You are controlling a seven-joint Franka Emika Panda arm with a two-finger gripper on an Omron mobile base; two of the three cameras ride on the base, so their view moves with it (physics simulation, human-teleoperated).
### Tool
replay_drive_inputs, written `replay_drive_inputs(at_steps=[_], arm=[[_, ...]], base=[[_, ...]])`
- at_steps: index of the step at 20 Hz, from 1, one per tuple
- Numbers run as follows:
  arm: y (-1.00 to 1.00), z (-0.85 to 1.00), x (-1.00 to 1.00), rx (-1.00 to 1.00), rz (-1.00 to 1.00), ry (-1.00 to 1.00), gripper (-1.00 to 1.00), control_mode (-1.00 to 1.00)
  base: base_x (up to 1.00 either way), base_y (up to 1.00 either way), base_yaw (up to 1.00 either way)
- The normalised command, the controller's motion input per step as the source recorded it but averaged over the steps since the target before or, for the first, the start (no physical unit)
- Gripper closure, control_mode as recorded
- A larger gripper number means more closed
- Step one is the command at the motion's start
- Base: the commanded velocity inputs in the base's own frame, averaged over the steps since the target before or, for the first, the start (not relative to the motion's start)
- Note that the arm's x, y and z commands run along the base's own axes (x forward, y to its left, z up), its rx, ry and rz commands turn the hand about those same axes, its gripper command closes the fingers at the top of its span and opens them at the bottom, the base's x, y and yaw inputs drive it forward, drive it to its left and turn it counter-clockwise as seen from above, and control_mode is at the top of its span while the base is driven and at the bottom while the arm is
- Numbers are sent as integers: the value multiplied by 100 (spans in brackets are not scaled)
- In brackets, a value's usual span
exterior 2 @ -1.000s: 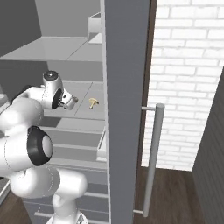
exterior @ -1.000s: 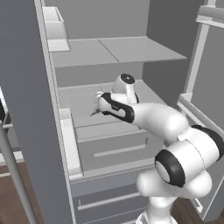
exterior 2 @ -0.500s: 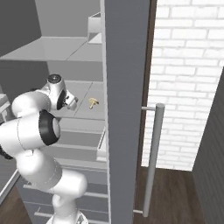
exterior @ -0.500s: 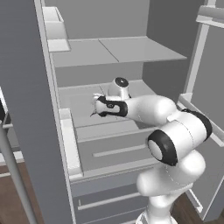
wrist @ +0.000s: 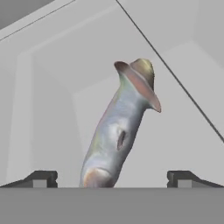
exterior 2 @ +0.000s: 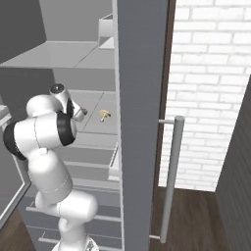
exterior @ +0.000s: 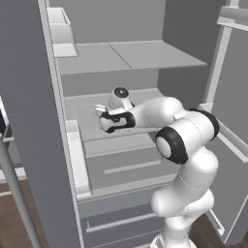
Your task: Place one mushroom and one fish in each tupperware on the nearby counter, to pack two identical lunches.
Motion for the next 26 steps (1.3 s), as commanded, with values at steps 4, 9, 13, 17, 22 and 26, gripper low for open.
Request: replay_drive_inputs(at_steps=[4,9,13,17,22,26], arm=[[3,-38,12,0,-5,-3,-100,-100],[5,-19,55,0,-1,0,-100,-100],[6,-17,45,0,0,0,-100,-100],[4,-68,2,0,0,-6,-100,-100],[9,-99,0,-2,0,-5,100,-100],[-3,-97,-1,0,1,-8,100,-100]], base=[[0,0,0],[0,0,0],[0,0,0],[0,0,0],[0,0,0],[0,0,0]])
